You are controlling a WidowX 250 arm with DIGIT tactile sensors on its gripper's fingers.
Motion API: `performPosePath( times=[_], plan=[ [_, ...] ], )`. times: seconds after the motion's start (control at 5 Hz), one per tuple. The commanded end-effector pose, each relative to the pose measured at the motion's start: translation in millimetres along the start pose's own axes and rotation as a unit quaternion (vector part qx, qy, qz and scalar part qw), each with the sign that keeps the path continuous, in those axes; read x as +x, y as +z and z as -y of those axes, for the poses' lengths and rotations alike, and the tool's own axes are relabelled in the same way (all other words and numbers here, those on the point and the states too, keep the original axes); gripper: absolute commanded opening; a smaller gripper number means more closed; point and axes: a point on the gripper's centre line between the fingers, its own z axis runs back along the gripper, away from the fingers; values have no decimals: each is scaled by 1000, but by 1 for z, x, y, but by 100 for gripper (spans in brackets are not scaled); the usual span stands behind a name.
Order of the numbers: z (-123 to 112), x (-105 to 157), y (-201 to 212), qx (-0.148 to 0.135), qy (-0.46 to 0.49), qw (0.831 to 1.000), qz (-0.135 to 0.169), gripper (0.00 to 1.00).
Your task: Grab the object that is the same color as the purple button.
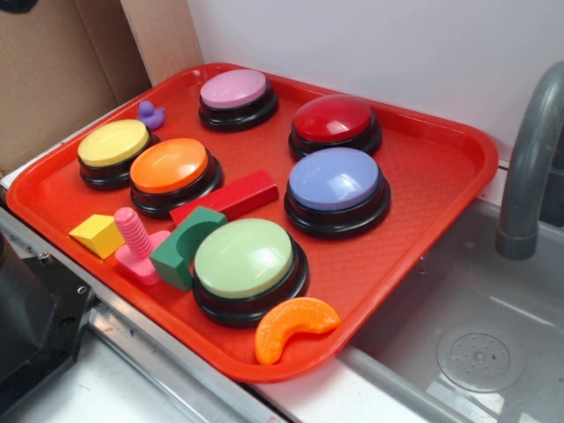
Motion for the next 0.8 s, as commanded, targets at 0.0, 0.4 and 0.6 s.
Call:
performPosePath(
  times=[0.0, 0.4, 0.6],
  plan=[
    [0, 0, 0, 0, 0, 1000, 0, 100],
    [-22, 40, -22, 2, 122, 992, 32, 100],
    [-45, 58, -30, 12, 204, 978, 51, 100]
  ],
)
